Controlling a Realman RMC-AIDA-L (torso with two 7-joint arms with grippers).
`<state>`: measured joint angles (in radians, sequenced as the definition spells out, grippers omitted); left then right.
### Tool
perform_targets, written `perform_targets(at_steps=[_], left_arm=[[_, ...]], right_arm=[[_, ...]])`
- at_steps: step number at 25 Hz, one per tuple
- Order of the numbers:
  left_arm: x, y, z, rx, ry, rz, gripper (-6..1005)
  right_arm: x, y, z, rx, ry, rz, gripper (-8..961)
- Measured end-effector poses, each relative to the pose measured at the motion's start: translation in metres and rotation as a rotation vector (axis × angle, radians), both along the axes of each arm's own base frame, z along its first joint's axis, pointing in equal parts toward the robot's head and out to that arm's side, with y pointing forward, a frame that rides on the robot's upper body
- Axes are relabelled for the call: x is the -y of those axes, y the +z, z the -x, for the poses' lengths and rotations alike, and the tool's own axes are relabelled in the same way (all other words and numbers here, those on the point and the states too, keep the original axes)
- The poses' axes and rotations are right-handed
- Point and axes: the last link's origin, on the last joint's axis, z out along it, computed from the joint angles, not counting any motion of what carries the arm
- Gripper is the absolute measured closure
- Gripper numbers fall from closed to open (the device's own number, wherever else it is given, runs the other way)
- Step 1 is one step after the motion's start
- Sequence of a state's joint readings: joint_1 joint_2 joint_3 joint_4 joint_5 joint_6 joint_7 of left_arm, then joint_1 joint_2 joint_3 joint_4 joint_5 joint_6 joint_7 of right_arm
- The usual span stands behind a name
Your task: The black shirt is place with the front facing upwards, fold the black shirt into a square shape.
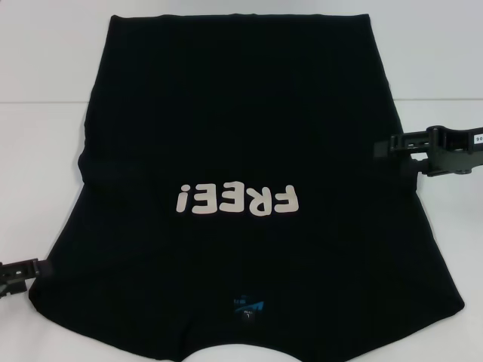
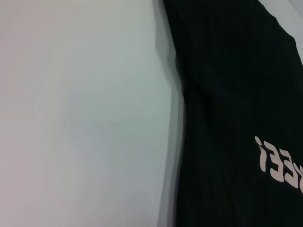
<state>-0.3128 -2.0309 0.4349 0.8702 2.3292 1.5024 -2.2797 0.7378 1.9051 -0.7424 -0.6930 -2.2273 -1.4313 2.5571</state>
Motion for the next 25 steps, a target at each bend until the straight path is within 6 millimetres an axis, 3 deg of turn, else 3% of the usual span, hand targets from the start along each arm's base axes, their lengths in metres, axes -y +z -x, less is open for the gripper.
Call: perform_targets(at_steps=[25], left_arm=[[-0.0034,-0.0088,-0.0041,0.006,-0.011,0.035,206]], right_arm=[[0.0006,0.0005,-0.0010,-0.003,-0.002,-0.002,80]])
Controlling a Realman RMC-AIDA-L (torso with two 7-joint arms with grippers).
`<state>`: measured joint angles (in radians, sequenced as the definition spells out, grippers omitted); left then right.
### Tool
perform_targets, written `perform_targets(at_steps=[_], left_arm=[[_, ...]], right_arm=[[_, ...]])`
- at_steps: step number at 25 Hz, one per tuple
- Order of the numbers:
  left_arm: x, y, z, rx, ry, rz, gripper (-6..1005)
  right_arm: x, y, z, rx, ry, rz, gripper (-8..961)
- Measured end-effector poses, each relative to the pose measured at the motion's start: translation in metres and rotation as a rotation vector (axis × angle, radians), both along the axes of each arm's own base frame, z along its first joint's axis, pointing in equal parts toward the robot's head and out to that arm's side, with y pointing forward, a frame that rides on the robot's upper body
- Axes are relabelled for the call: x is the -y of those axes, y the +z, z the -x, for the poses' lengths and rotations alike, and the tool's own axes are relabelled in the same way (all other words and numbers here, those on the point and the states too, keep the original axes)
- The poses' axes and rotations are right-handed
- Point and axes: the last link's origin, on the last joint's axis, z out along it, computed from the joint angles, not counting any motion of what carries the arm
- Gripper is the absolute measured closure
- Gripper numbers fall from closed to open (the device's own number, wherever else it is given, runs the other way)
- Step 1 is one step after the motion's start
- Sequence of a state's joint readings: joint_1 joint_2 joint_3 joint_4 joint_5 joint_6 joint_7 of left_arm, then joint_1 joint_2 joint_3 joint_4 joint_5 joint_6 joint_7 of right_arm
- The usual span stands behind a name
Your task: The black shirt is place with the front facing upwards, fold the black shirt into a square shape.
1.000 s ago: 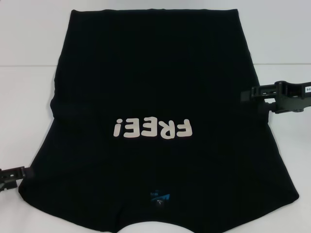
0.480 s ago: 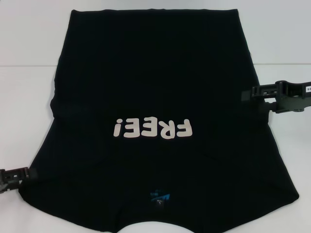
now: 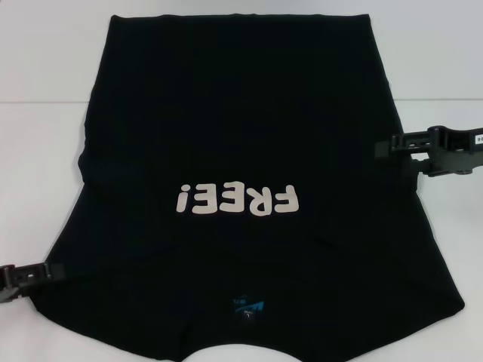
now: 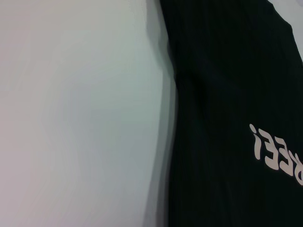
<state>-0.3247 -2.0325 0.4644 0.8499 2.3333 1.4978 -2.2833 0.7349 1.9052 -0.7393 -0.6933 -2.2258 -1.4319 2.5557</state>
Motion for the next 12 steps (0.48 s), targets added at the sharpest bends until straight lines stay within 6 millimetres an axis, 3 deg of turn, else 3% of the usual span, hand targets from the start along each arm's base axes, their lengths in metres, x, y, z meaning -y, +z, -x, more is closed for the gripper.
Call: perform_targets(at_steps=[12], left_arm=[[0.0006,-0.0029,-0.0012,-0.017,0.007,0.020,253]], right_arm=[[0.0021,0.0027,-0.0006,-0.021,0.002,-0.001,83]])
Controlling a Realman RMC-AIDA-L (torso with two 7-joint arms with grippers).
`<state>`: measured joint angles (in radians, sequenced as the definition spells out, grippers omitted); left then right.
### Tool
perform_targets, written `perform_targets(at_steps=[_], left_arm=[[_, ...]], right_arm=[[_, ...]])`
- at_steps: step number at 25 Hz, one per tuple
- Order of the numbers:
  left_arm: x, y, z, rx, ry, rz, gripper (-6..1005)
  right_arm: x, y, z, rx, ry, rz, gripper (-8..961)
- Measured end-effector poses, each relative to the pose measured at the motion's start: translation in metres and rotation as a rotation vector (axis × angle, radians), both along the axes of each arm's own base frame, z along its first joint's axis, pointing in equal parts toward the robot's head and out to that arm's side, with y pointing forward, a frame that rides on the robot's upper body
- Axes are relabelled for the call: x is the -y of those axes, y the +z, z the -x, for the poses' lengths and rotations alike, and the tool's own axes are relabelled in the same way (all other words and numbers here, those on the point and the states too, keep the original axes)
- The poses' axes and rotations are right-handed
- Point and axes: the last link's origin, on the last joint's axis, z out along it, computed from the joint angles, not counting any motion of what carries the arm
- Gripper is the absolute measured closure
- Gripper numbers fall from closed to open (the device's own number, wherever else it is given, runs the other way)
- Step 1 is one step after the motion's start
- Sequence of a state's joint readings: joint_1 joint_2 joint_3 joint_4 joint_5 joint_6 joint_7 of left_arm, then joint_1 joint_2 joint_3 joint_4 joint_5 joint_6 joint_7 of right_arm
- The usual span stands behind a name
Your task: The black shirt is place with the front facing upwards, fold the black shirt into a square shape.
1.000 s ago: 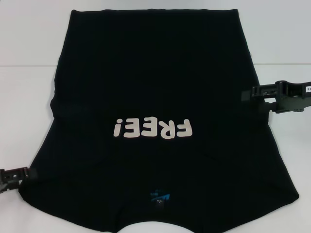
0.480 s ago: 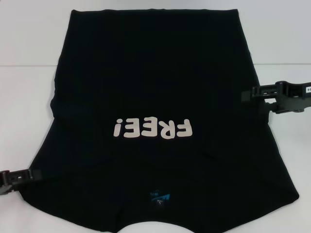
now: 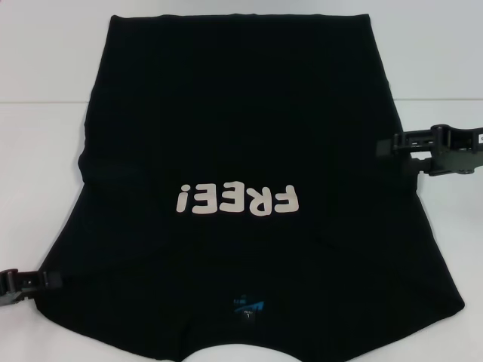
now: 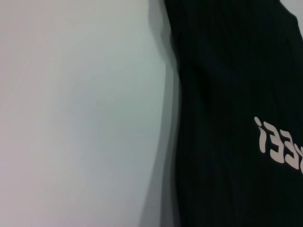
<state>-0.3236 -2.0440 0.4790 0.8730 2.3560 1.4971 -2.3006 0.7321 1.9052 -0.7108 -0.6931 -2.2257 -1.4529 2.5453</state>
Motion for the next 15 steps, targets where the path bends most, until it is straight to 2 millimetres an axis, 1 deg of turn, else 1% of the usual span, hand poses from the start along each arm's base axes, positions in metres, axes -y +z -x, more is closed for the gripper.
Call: perform_targets(at_steps=[1,4,10,15], left_arm=[[0.000,0.000,0.000,0.000,0.000,0.000,257],[0.000,0.001,0.000,0.004,0.000,-0.004,492],[0.000,0.001,-0.001,0.017,0.003,-0.009,730],[-0.001,0.001,-0.005,0.037,-0.022,-0.006,958]], right_arm=[[0.000,0.000,-0.001,-0.002,-0.001,-0.002,83],[0.001,0.001,-0.003,-0.005,-0.007,-0.005,84],[0.006,0.001,-0.008,0.008,0.021,0.002,85],[0.012,0.001,-0.013,0.021,0.060,0.010,86]])
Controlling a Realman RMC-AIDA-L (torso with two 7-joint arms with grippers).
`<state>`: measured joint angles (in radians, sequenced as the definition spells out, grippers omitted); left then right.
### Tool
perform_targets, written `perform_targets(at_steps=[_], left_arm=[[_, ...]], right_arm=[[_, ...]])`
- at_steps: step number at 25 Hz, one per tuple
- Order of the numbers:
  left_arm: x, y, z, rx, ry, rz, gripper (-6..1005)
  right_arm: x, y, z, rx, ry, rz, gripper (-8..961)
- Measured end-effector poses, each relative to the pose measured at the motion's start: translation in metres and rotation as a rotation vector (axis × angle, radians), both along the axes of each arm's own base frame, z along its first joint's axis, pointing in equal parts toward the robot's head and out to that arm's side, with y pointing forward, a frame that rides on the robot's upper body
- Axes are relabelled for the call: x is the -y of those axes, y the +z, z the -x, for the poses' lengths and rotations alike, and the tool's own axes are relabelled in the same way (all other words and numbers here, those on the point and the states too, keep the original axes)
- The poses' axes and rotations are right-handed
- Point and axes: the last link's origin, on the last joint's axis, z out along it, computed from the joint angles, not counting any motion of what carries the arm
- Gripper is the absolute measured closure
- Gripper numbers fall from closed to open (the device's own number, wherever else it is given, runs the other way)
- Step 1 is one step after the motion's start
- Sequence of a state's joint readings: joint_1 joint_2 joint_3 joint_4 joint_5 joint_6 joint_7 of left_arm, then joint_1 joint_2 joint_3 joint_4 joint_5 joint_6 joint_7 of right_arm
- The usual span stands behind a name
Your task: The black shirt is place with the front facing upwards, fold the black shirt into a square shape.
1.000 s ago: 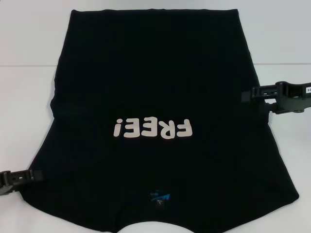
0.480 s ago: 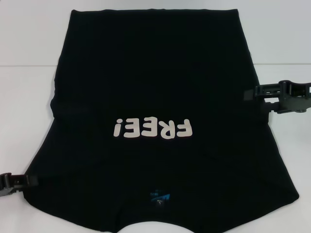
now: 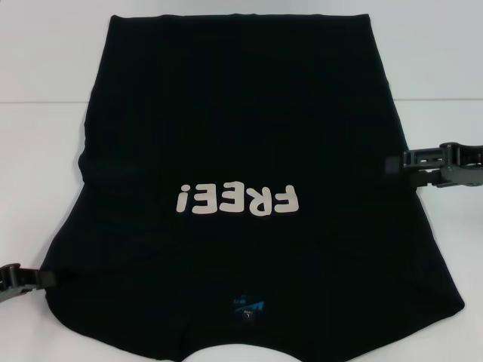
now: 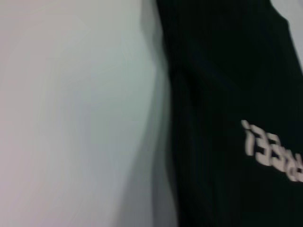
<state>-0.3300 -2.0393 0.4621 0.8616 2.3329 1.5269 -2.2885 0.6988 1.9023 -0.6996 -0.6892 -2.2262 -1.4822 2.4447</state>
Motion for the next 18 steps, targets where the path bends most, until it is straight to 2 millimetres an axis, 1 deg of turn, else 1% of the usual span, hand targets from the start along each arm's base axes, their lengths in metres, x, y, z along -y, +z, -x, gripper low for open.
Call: perform_targets(at_steps=[4,6,10,13,18], left_arm=[[0.000,0.003,-0.006,0.046,-0.045,-0.004,973],[-0.001,0.008,-0.010,0.093,-0.073,-0.020,980],[-0.004,0.010,-0.012,0.117,-0.085,-0.035,995],[-0.009,0.010,-0.014,0.115,-0.086,-0.043,999],[-0.019,0.010,-0.016,0.101,-0.083,-0.058,998]], right_arm=[[0.002,0.000,-0.003,0.050,0.045,0.022,87],[0.005,0.001,-0.005,0.070,0.052,0.047,88],[0.020,0.005,-0.012,0.105,0.047,0.143,89],[0.035,0.012,-0.025,0.169,-0.011,0.224,90],[0.049,0.020,-0.045,0.239,-0.117,0.252,91]])
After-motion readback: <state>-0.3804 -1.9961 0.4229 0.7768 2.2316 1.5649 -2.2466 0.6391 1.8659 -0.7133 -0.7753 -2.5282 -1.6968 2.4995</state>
